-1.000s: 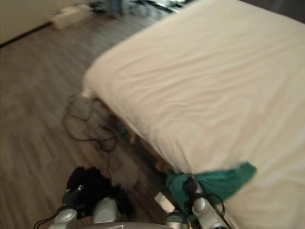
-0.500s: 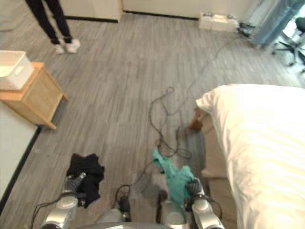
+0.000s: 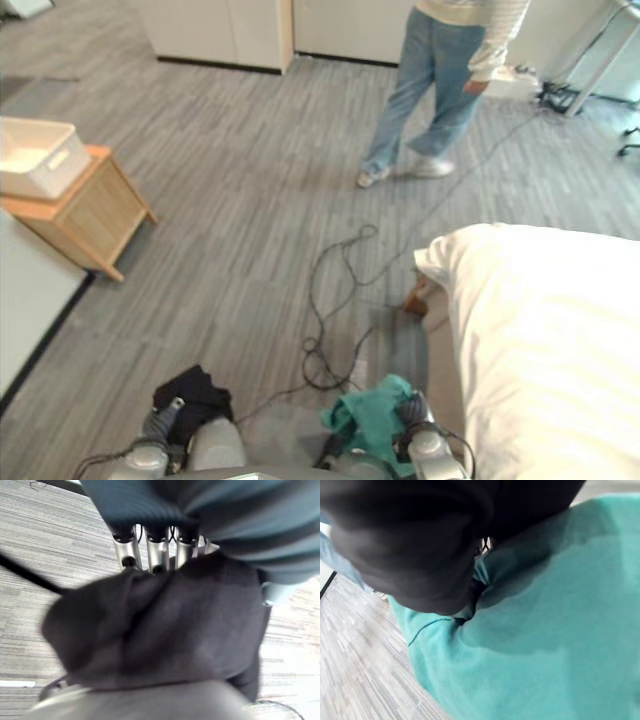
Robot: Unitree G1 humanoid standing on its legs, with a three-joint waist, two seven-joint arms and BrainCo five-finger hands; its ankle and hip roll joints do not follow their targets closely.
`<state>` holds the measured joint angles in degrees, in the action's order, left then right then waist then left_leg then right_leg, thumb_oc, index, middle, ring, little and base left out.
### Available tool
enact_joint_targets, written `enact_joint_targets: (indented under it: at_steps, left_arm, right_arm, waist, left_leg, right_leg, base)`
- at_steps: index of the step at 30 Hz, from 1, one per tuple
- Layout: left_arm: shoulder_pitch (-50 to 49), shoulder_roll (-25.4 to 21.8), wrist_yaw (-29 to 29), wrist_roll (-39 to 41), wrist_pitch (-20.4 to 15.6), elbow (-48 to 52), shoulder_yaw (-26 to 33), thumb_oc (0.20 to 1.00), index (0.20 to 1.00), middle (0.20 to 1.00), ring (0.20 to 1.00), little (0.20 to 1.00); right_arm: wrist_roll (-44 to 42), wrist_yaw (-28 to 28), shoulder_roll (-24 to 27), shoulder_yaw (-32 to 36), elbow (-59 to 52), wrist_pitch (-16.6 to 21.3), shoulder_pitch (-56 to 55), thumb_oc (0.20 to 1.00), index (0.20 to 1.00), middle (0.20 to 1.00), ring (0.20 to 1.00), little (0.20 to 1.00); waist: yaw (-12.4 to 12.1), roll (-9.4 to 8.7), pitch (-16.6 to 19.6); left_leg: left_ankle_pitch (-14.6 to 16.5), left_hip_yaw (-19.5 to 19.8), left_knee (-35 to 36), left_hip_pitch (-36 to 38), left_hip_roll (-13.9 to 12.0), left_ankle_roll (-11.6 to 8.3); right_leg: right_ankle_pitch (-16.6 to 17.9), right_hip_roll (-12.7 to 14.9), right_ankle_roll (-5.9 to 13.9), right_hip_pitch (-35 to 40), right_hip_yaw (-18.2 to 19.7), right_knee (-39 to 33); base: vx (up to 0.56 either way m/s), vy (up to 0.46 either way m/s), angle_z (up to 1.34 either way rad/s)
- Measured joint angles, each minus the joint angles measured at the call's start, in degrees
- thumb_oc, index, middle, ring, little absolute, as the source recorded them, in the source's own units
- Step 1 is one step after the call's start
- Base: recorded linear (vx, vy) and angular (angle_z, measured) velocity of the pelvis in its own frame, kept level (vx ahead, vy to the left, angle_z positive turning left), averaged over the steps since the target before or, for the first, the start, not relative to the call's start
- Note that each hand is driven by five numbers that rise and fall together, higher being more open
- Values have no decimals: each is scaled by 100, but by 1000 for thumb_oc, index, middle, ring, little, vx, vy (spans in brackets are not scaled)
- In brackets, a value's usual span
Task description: Tidy up the quilt and then pick up the clothes from the bed and put them into the laundry hamper.
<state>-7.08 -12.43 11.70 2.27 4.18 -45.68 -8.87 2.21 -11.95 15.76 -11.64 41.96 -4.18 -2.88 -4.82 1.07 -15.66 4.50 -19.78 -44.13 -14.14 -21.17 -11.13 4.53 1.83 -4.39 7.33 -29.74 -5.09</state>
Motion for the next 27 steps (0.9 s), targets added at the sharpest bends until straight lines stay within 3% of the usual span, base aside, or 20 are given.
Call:
enact_joint_targets:
  at_steps: [1, 3, 4, 7, 11, 12, 13, 14, 15, 16, 17, 18, 19, 20, 21, 22, 24, 25, 26, 27]
  left_arm:
    - [25, 41, 19, 2, -2, 23, 35, 200, 200, 200, 200, 200]
    - [113, 90, 40, 1, 2, 13, 40, 200, 200, 200, 200, 200]
    - [131, 88, 34, -5, 4, -1, 35, 200, 200, 200, 200, 200]
    - [190, 69, -17, -21, 1, -124, 78, 200, 200, 200, 200, 200]
    - [233, 18, -12, -18, 40, -404, 347, 200, 200, 200, 200, 200]
    - [161, -29, -14, -13, 87, -509, 583, 200, 200, 200, 200, 200]
    - [40, -264, -6, -7, 140, -629, 740, 200, 200, 200, 200, 200]
    - [247, -428, -10, -9, 144, -711, 635, 200, 200, 200, 200, 200]
    - [431, -442, 0, -14, 133, -645, 526, 200, 200, 200, 200, 200]
    - [466, -428, 45, -5, 123, -542, 429, 200, 200, 200, 200, 200]
    - [766, -626, 80, -11, 173, -768, -37, 200, 200, 200, 200, 200]
    - [1182, -590, 122, -18, 198, -668, -315, 200, 200, 200, 200, 200]
    - [1393, -524, 146, -19, 165, -429, -364, 200, 200, 200, 200, 200]
    - [1506, -389, 160, -33, 28, -83, -210, 200, 200, 200, 200, 200]
    - [1469, -262, 141, -70, -48, 3, -70, 200, 200, 200, 200, 200]
    - [1450, -111, 137, -83, -67, 67, 30, 200, 200, 200, 200, 200]
    - [1045, -120, 146, -134, -116, -129, 34, 200, 200, 200, 200, 200]
    - [778, -175, 153, -144, -71, -246, 155, 200, 200, 200, 200, 200]
    - [399, -319, 165, -144, -11, -282, 149, 200, 200, 200, 200, 200]
    - [305, -260, 195, -140, 24, -609, 229, 200, 200, 200, 200, 200]
  right_arm:
    - [-1, -5, 60, 9, 13, -29, 73, 200, 200, 200, 200, 200]
    - [-2, 6, 132, -18, 88, -81, 211, 200, 200, 200, 200, 200]
    - [-2, 23, 83, -39, 176, -79, 231, 200, 200, 200, 200, 200]
    - [6, 33, 24, -77, 330, -94, 296, 200, 200, 200, 200, 200]
    - [23, 59, -77, -140, 415, -67, 259, 200, 200, 200, 200, 200]
    - [37, 48, -147, -324, 589, -66, 258, 200, 200, 200, 200, 200]
    - [135, 74, -372, -587, 828, -56, 166, 200, 200, 200, 200, 200]
    - [165, 72, -472, -669, 989, -50, 161, 200, 200, 200, 200, 200]
    - [172, 57, -514, -674, 994, -23, 104, 200, 200, 200, 200, 200]
    - [171, 49, -481, -657, 893, 44, 68, 200, 200, 200, 200, 200]
    - [162, 12, -613, -415, 810, 149, 228, 200, 200, 200, 200, 200]
    - [83, -99, -576, -72, 538, 168, 423, 200, 200, 200, 200, 200]
    - [77, -46, -302, -181, 278, 166, 538, 200, 200, 200, 200, 200]
    - [-9, -28, -51, -52, 106, 179, 643, 200, 200, 200, 200, 200]
    - [-14, -41, -46, 114, 60, 175, 600, 200, 200, 200, 200, 200]
    - [-48, -81, 23, 288, -53, 142, 366, 200, 200, 200, 200, 200]
    - [-40, -40, 94, 90, -33, 36, 283, 200, 200, 200, 200, 200]
    - [16, 13, 78, -45, -106, -13, 274, 200, 200, 200, 200, 200]
    - [38, 38, -112, -89, -22, 8, 93, 200, 200, 200, 200, 200]
    - [136, 63, -120, -37, 104, 6, 121, 200, 200, 200, 200, 200]
  waist:
    - [-7, 42, -59]
    - [-13, 164, -138]
    - [-23, 165, -145]
    - [-74, 148, -147]
    - [-298, -183, -109]
    - [-399, -361, -7]
    - [-615, -875, 329]
    - [-520, -999, 384]
    - [-329, -803, 327]
    - [-255, -703, 236]
    - [50, -679, 127]
    - [318, -335, 50]
    - [339, -145, -47]
    - [501, 45, -313]
    - [770, 70, -308]
    - [886, -107, -253]
    - [803, -28, -209]
    - [781, 66, -172]
    - [680, -151, -40]
    - [636, -91, 36]
  left_leg:
    - [59, -198, 685, 21, 114, 93]
    - [-219, -784, 2337, 157, 293, 200]
    - [-607, -1189, 3479, 350, 403, 214]
    - [-1320, -1955, 4944, 414, 357, 325]
    - [-1476, -1805, 4686, 371, 249, 306]
    - [-1262, -1523, 4049, 439, 385, 484]
    - [-964, -1417, 3429, 441, 704, 896]
    - [-564, -1194, 3063, 599, 772, 1126]
    - [-372, -1098, 2768, 677, 725, 1253]
    - [103, -1088, 2874, 1029, 875, 1511]
    - [402, -882, 3150, 1340, 1210, 1267]
    - [435, -590, 3493, 1403, 1233, 1280]
    - [346, -460, 3828, 1589, 1273, 1296]
    - [241, -93, 4171, 2010, 1339, 991]
    - [335, 149, 4290, 2077, 1444, 900]
    - [372, 74, 4413, 2395, 1627, 877]
    - [697, -165, 4561, 3083, 1460, 570]
    - [797, -318, 4558, 3540, 1319, 235]
    - [765, -278, 4218, 3805, 1277, 121]
    - [806, -181, 3309, 3694, 885, 93]
  right_leg:
    - [-6, 25, 4, -32, 88, 1]
    - [-89, -44, 66, 20, 203, -2]
    - [-219, -127, 77, 133, 173, -2]
    - [-512, -384, 155, 388, 37, -2]
    - [-915, -476, 351, 891, 373, -8]
    - [-1158, -290, 540, 1158, 491, 70]
    - [-1341, 214, 875, 1275, 534, 328]
    - [-1306, 516, 927, 1051, 364, 1537]
    - [-656, 777, 1142, 497, 476, 3132]
    - [407, 1320, 1472, -335, 766, 5033]
    - [1108, 2060, 1240, -2090, 1111, 7973]
    - [-1, 1673, 947, -3169, 820, 7480]
    - [-402, 1344, 740, -3472, 671, 6314]
    - [-782, 907, 584, -3433, 760, 3828]
    - [-889, 1002, 663, -3181, 662, 2330]
    - [-902, 1359, 728, -2912, 546, 412]
    - [-904, 1396, 735, -3129, 878, 535]
    - [-927, 1366, 695, -3007, 677, 1231]
    - [-989, 1360, 594, -2662, 577, 1434]
    - [-48, 1289, 452, -2468, 719, 1605]
  base:
    - [403, 154, -41]
    - [442, 224, -33]
    - [465, 235, -12]
    - [503, 191, -7]
    - [694, 160, -32]
    - [664, 219, -80]
    - [847, 409, -34]
    - [1005, 628, 13]
    - [942, 571, 48]
    - [771, 342, 40]
    - [551, 32, 69]
    - [697, -51, 105]
    - [956, -187, 157]
    - [1070, -178, 177]
    - [1083, -112, 255]
    - [918, -4, 193]
    - [925, -113, 105]
    - [840, -261, 71]
    - [982, -559, 62]
    - [697, -513, 48]
